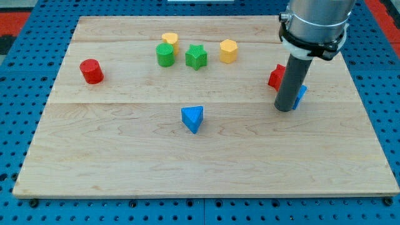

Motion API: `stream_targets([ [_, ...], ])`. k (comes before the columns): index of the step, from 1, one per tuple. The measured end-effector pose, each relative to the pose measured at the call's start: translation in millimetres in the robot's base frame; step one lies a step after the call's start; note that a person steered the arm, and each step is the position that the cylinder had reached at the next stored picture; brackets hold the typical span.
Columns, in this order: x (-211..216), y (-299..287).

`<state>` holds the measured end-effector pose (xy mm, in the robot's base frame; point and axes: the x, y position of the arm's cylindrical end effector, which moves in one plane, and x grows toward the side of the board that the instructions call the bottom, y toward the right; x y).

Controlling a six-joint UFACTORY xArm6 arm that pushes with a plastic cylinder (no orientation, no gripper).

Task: Move the triangle into the cube

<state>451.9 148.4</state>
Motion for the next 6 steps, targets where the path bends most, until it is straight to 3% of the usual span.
stream_targets([
  [1,41.5,-20.6],
  [2,105.5,-103.3],
  [3,80.2,-185.9],
  [5,12.3,-65.7],
  [6,49.3,-75.5],
])
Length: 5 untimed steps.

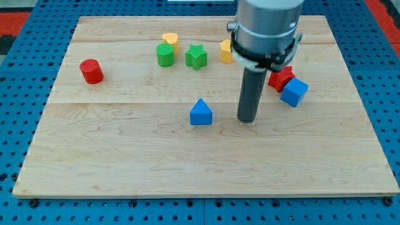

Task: Move the triangle into the cube

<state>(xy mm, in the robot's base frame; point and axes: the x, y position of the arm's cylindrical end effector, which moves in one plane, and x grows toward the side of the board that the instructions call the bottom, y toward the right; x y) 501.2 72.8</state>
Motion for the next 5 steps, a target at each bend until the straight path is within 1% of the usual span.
stream_targets([
  [1,38.6,-64.9],
  [2,3.5,-115.0],
  [3,-60.0,-71.3],
  [4,-98.7,6.9],
  [5,-102.9,13.6],
])
